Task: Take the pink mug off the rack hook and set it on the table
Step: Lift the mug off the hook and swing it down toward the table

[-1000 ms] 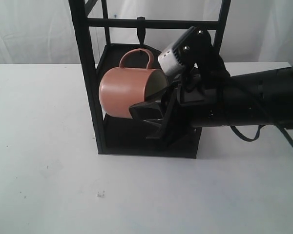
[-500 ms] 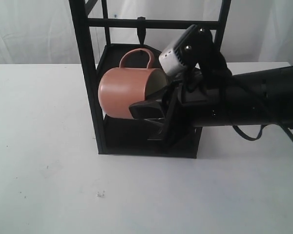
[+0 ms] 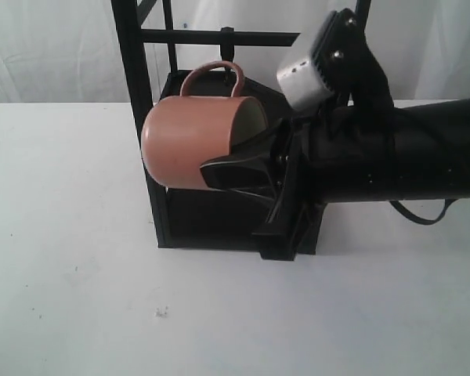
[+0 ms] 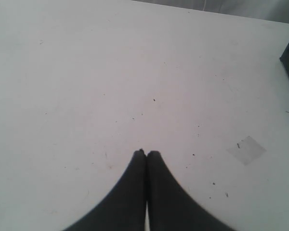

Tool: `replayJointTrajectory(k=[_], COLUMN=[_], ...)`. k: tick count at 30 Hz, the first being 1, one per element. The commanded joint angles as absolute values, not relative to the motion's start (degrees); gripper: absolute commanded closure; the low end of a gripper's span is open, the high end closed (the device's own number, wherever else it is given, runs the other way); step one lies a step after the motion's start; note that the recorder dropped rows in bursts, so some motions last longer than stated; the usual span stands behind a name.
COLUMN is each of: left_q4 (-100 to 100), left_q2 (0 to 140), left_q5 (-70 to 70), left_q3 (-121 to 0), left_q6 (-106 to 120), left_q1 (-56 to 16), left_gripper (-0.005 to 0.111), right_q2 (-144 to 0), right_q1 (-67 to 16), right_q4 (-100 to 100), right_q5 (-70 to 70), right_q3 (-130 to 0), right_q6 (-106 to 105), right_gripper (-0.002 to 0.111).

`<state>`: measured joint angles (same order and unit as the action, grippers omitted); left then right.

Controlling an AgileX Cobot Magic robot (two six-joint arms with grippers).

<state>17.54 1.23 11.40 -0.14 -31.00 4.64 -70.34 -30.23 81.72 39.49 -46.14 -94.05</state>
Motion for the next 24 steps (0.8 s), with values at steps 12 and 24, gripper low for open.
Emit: replayJointTrajectory(k=[12, 24], left_q4=[17.6, 17.6], left_q2=[0.7, 0.7], left_q5=[11.6, 11.6], left_q3=[0.0, 0.0], left_q6=[-31.0, -31.0], left_q1=[4.3, 4.3], left_gripper=[0.107, 0.107], right_q2=[-69.8, -69.8], right_q1=[-33.6, -50.9], right_q4=[81.5, 36.3], right_q5=[53.1, 40.7], right_q3=[-46.2, -50.3], right_q6=[-99.4, -66.0], right_gripper=[0.108, 0.108])
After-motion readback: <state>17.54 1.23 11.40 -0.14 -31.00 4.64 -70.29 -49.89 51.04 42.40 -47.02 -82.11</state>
